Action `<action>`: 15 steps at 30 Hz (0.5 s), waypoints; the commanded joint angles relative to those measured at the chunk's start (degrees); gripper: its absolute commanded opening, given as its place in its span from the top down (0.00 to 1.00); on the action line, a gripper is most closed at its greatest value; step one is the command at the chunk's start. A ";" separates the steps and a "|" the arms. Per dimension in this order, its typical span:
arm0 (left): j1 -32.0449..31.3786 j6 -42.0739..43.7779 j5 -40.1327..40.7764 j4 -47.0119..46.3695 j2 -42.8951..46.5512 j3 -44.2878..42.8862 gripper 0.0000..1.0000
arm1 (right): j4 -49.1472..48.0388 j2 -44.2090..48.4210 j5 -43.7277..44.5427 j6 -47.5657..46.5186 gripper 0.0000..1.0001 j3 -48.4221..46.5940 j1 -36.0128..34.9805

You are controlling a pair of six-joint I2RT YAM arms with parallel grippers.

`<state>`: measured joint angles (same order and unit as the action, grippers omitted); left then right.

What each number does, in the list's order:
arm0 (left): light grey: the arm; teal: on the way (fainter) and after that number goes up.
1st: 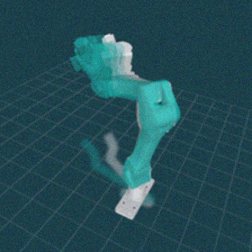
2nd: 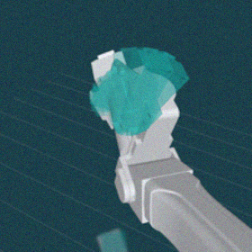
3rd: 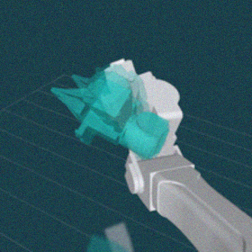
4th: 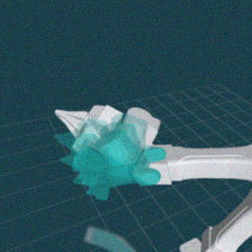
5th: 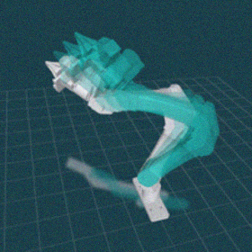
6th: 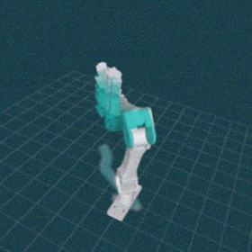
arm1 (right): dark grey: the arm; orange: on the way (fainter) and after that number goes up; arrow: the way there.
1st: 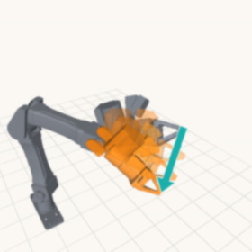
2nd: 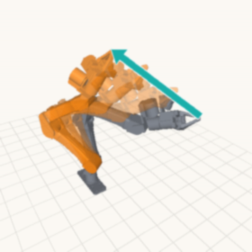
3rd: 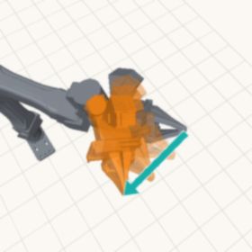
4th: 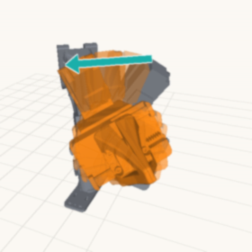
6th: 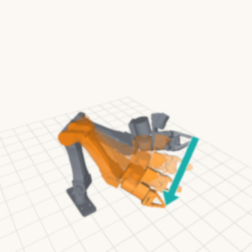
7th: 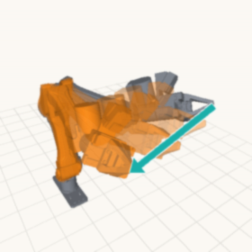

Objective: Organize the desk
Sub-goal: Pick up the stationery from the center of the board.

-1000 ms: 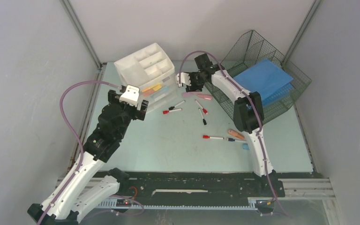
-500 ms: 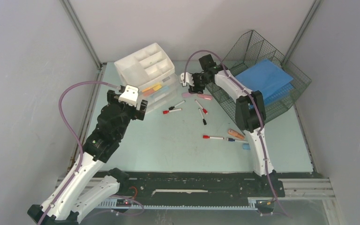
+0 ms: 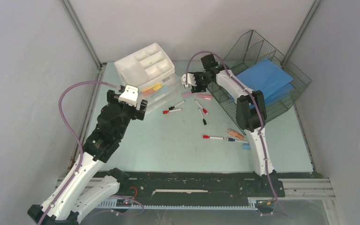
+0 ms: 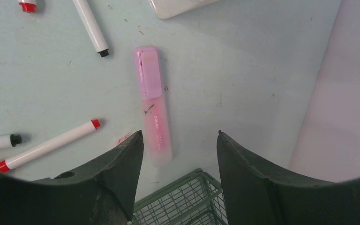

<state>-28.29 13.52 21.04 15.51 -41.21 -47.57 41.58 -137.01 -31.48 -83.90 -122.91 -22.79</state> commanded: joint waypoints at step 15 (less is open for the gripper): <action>0.70 0.60 0.73 -2.15 -0.09 0.90 0.00 | -1.16 -5.14 3.36 -3.01 0.39 -0.36 -0.70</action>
<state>-28.12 13.54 21.04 15.51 -41.25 -47.57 41.32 -140.99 -29.23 -86.28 -122.91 -23.20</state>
